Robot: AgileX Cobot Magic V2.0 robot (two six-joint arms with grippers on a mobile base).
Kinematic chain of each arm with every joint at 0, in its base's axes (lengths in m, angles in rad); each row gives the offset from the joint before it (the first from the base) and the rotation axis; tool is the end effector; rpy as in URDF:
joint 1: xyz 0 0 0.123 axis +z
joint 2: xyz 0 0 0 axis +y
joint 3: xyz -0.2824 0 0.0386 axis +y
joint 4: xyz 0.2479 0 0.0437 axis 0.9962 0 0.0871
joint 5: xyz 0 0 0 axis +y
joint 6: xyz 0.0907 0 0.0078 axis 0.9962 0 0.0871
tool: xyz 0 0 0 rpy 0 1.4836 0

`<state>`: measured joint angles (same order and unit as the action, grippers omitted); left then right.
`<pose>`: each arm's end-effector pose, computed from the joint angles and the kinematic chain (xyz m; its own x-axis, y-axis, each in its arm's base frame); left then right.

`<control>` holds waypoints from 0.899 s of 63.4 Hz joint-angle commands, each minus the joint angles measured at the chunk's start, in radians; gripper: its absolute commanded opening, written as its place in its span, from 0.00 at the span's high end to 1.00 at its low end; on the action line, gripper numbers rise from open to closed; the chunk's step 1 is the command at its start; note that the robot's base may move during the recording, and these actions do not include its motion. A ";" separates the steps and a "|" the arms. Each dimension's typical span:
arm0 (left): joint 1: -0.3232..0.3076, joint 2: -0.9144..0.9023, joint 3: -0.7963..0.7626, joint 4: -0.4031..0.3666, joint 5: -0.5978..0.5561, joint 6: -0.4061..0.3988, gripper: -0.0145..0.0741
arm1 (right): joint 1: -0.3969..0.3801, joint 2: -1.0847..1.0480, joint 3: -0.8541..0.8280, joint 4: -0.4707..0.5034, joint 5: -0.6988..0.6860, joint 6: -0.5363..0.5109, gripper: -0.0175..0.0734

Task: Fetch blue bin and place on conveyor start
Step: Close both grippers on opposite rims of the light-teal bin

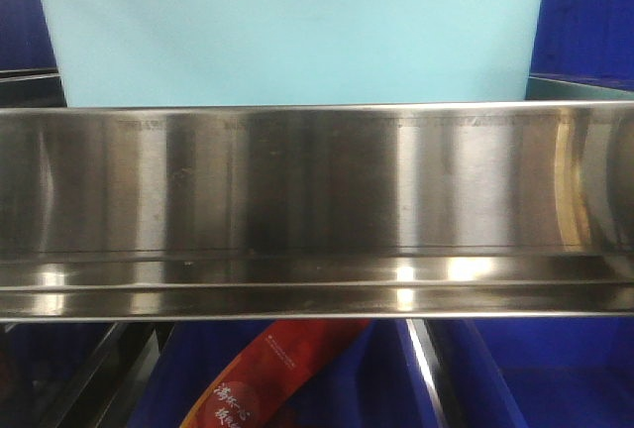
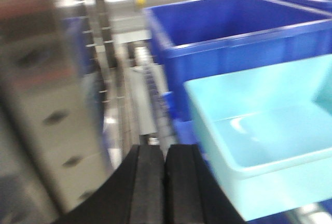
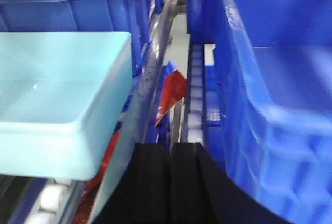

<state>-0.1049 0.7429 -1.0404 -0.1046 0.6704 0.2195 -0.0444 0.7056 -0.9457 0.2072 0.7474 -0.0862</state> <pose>0.1282 -0.0194 0.4314 -0.2523 0.1640 -0.9536 0.2029 0.9726 0.1136 0.1235 0.0073 0.4009 -0.4023 0.0840 -0.9116 -0.0575 0.9915 0.1167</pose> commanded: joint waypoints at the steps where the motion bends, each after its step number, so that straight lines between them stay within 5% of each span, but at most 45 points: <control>1: -0.059 0.081 -0.054 -0.020 0.005 0.015 0.96 | -0.002 0.083 -0.072 0.008 0.016 -0.017 0.99; 12: -0.158 0.257 -0.164 -0.016 0.003 -0.004 0.96 | 0.016 0.246 -0.219 0.033 0.049 -0.017 0.99; 24: -0.202 0.422 -0.269 0.064 0.001 -0.192 0.96 | 0.179 0.394 -0.331 0.029 0.044 -0.002 0.98; 30: -0.221 0.493 -0.316 0.148 0.013 -0.313 0.96 | 0.262 0.473 -0.372 -0.051 0.033 0.107 0.96; 43: -0.281 0.620 -0.405 0.410 0.109 -0.610 0.96 | 0.412 0.632 -0.452 -0.426 0.050 0.447 0.96; 49: -0.283 0.660 -0.435 0.445 0.147 -0.709 0.96 | 0.427 0.684 -0.496 -0.449 0.106 0.535 0.96; 57: -0.283 0.719 -0.493 0.445 0.243 -0.729 0.96 | 0.427 0.752 -0.570 -0.449 0.196 0.586 0.96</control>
<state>-0.3826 1.4349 -1.4938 0.3266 0.8570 -0.4730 0.3819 1.4234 -1.4652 -0.2126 0.8888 0.4524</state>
